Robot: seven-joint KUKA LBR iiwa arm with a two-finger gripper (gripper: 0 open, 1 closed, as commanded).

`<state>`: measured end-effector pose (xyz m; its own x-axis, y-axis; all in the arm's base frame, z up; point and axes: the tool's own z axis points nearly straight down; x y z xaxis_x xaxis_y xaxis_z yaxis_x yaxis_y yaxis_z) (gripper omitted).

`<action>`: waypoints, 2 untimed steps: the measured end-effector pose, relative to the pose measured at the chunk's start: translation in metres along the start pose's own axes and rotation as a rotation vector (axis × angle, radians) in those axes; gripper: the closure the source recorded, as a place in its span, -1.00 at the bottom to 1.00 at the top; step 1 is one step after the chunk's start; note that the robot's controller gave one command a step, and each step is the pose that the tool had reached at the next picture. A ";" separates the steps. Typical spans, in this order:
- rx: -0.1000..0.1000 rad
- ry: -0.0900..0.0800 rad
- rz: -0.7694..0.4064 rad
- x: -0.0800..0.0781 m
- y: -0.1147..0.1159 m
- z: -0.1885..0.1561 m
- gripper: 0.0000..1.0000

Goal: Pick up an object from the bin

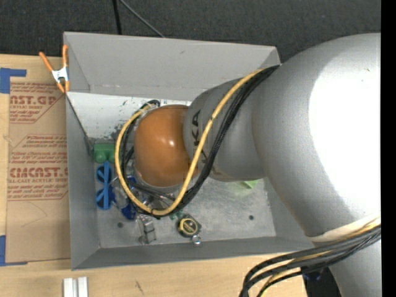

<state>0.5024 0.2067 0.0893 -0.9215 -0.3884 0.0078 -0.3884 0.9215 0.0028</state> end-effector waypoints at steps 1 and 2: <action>0.001 -0.008 0.002 -0.002 -0.001 -0.001 1.00; 0.001 -0.006 0.001 -0.001 -0.001 -0.001 -1.00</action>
Offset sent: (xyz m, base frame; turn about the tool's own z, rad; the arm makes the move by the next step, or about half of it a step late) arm 0.0000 0.0000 0.0000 0.0000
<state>0.5042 0.2064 0.0900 -0.9221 -0.3871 0.0016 -0.3871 0.9221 0.0020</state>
